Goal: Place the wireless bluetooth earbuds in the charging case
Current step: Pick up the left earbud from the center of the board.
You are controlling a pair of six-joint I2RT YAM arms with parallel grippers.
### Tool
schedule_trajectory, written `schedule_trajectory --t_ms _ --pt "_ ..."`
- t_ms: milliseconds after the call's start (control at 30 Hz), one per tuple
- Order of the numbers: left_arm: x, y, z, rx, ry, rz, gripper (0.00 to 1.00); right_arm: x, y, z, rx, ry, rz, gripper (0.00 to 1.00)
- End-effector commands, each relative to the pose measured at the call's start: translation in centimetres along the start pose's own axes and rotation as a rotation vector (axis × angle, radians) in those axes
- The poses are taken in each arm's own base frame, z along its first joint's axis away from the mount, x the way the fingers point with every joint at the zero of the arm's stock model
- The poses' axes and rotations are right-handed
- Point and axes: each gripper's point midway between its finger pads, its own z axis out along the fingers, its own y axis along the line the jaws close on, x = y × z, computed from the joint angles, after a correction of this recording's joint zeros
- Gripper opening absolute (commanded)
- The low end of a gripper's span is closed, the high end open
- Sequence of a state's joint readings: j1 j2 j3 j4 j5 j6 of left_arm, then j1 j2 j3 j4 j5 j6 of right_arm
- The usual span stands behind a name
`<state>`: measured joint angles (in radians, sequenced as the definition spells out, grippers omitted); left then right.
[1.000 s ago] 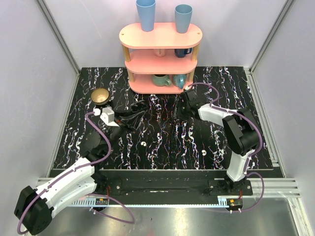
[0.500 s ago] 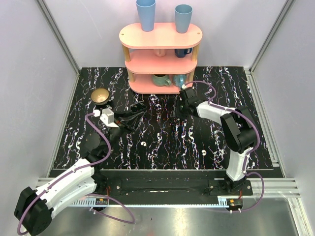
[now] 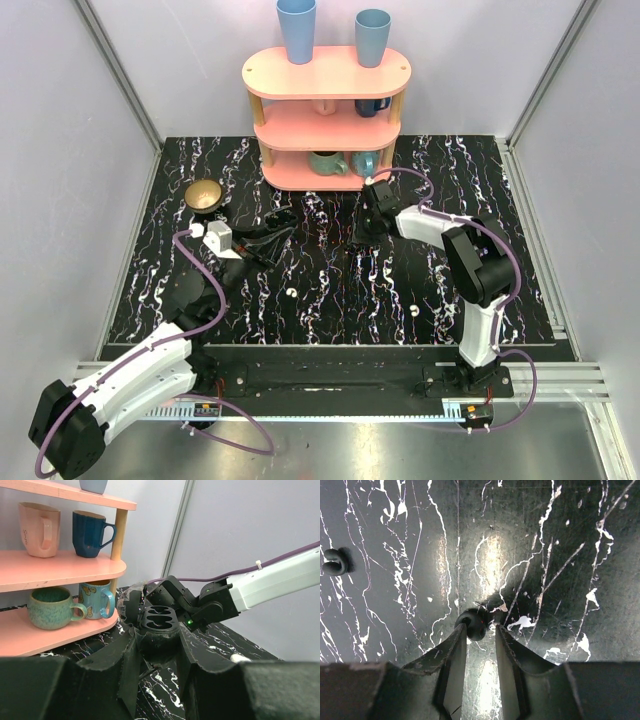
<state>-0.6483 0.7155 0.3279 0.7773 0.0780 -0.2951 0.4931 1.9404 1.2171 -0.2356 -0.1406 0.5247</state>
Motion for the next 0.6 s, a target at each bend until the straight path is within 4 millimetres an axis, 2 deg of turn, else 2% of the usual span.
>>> schedule_trajectory --t_ms 0,400,500,567 --pt "-0.9 0.0 0.0 -0.006 -0.040 0.003 0.00 -0.4 0.9 0.1 -0.008 0.000 -0.046 0.36" --pt "-0.8 0.1 0.1 -0.011 -0.037 -0.006 0.00 0.6 0.9 0.5 0.026 0.026 -0.089 0.34" --pt "-0.6 0.1 0.1 -0.009 -0.033 -0.008 0.00 1.1 0.6 0.9 0.032 0.048 -0.093 0.31" --pt "-0.6 0.0 0.2 -0.008 -0.031 -0.008 0.00 1.0 0.5 1.0 0.040 0.043 -0.091 0.25"
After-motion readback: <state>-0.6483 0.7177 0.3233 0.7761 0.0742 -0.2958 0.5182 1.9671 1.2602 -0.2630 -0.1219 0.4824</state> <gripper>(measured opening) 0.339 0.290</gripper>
